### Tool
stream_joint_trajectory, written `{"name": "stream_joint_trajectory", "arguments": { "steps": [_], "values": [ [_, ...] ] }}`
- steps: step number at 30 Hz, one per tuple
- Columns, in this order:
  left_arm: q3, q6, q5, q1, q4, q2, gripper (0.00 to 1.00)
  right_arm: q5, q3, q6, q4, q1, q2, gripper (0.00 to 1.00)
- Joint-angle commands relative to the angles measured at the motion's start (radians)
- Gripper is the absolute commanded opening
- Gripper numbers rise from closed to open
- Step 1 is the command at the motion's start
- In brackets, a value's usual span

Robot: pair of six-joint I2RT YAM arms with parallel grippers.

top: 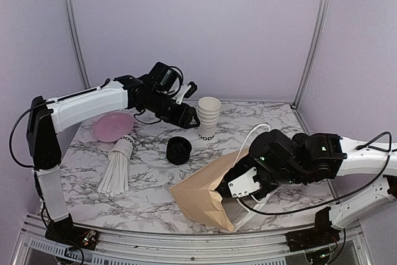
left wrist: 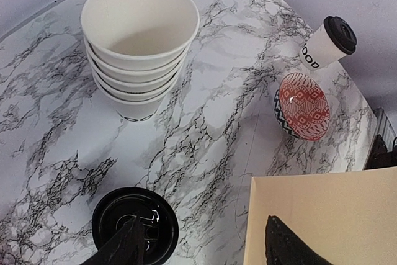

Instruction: Pack the takeout coffee

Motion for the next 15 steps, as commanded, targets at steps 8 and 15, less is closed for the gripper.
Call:
{"name": "stream_joint_trajectory", "arguments": {
  "steps": [8, 15],
  "values": [
    [0.059, 0.014, 0.076, 0.035, -0.056, 0.072, 0.66, 0.000, -0.003, -0.027, 0.075, 0.010, 0.015, 0.36],
    [0.070, 0.026, 0.093, 0.035, -0.077, 0.146, 0.64, 0.005, -0.023, -0.032, 0.094, 0.010, 0.018, 0.36]
  ]
}}
